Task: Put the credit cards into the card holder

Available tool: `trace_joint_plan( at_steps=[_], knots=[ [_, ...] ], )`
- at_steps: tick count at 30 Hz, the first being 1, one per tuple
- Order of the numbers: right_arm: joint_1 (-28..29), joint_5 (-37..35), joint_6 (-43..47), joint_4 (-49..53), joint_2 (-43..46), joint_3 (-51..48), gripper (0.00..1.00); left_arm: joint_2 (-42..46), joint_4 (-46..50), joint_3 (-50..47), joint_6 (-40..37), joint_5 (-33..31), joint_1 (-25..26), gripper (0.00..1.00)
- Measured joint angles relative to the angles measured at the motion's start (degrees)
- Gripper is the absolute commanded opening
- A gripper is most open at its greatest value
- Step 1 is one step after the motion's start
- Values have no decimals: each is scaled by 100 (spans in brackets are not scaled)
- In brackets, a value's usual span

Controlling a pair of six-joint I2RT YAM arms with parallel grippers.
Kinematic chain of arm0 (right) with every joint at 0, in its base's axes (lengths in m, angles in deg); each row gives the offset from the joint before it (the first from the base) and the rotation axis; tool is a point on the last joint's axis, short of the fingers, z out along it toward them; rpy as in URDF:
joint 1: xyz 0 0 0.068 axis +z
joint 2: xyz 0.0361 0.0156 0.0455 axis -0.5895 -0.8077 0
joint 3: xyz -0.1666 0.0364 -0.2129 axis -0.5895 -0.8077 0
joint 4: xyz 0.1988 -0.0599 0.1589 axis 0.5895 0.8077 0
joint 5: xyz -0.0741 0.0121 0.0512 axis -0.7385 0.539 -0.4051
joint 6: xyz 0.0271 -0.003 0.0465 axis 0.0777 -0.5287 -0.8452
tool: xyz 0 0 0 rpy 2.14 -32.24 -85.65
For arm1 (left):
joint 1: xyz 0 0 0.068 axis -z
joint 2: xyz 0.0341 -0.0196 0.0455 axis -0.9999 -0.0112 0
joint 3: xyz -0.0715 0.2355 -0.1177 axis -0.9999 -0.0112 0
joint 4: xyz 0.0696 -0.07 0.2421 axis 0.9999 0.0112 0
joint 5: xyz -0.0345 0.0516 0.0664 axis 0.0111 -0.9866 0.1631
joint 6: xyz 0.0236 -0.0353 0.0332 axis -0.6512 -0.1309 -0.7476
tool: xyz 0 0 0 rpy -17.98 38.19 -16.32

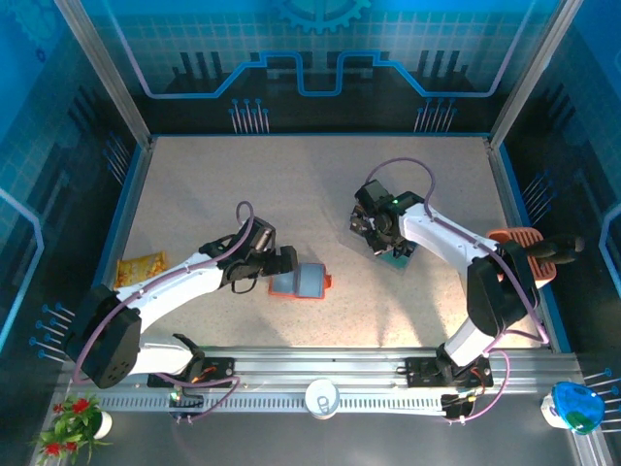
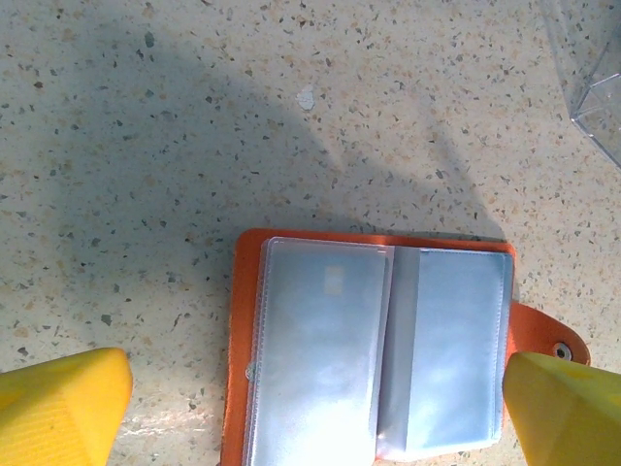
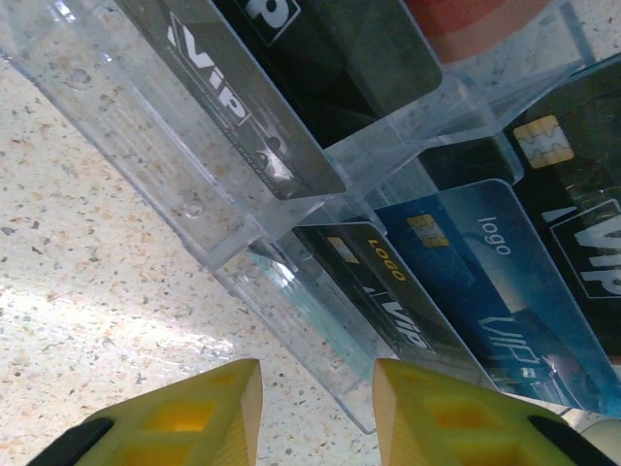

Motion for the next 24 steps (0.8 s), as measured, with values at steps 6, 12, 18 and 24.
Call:
trace_joint_plan(
  at_steps=[6,12,18,24],
  knots=[
    [-9,-83,24,-9,-76,-164,34,0,0,0,0,0,0,99],
    [-11,-87,24,-70,-92,-442,31,0,0,2,0,0,0,99],
    [-11,-83,39,-129,-166,-501,23,-28,0,4,0,0,0,99],
    [-11,-81,68,-155,-164,-507,23,-70,-2,79,-2,2,0,99]
  ],
)
